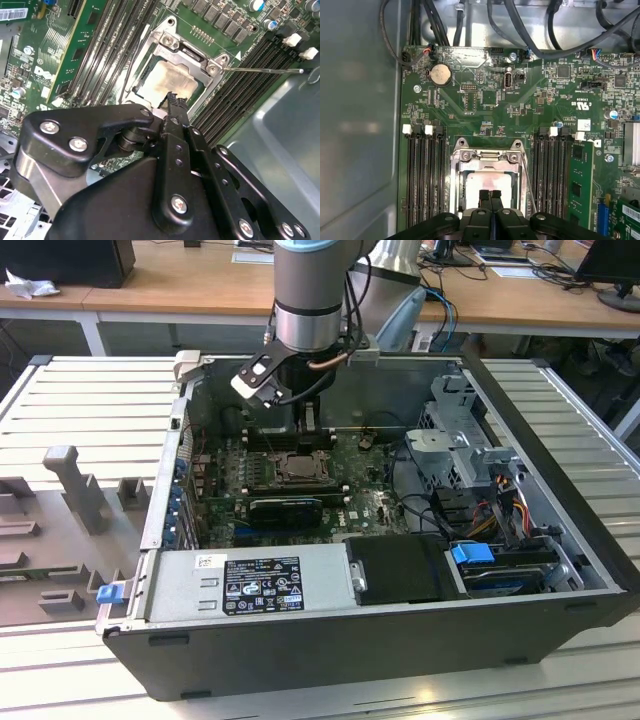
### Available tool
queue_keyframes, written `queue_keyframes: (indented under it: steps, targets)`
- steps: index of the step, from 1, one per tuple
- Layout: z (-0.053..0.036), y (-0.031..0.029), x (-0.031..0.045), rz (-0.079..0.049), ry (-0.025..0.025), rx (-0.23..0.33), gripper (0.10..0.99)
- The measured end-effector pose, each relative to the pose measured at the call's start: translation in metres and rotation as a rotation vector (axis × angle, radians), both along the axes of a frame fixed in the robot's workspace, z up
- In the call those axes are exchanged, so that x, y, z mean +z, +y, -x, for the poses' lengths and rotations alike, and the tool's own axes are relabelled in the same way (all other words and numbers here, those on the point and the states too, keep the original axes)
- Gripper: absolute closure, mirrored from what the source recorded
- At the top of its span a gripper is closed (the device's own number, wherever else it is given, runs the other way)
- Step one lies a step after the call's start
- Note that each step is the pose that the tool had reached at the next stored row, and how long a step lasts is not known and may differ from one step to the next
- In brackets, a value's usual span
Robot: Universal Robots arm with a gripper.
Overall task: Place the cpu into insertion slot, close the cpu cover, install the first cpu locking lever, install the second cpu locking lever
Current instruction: 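Install the first cpu locking lever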
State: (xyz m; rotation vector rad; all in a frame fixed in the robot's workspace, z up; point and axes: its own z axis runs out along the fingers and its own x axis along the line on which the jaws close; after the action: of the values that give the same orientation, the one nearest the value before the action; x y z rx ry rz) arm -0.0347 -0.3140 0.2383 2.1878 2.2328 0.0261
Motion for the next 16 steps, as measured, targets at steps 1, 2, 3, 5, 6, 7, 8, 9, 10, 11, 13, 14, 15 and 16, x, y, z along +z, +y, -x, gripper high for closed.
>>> queue_keyframes:
  steps: [1,2,3,5,6,7,8,9,10,11,13,14,15,16]
  targets:
    - [0.0,0.0,0.001,0.0,0.0,0.0,0.98]
    - [0.0,0.0,0.0029,0.0,0.0,0.0,0.98]
    - [0.0,0.0,0.0039,0.0,0.0,0.0,0.98]
    - [0.0,0.0,0.0075,0.0,0.0,0.0,0.98]
    - [0.0,0.0,0.0087,0.0,0.0,0.0,0.98]
    - [0.0,0.0,0.01,0.0,0.0,0.0,0.98]
    - [0.0,0.0,0.011,0.0,0.0,0.0,0.98]
    - [0.0,0.0,0.0121,0.0,0.0,0.0,0.98]
    - [0.0,0.0,0.015,0.0,0.0,0.0,0.98]
    - [0.0,0.0,0.0186,0.0,0.0,0.0,0.98]
    - [0.0,0.0,0.0272,0.0,0.0,0.0,0.98]
    - [0.0,0.0,0.0304,0.0,0.0,0.0,0.98]
    - [0.0,0.0,0.0366,0.0,0.0,0.0,0.98]
    - [0.0,0.0,0.0442,0.0,0.0,0.0,0.98]
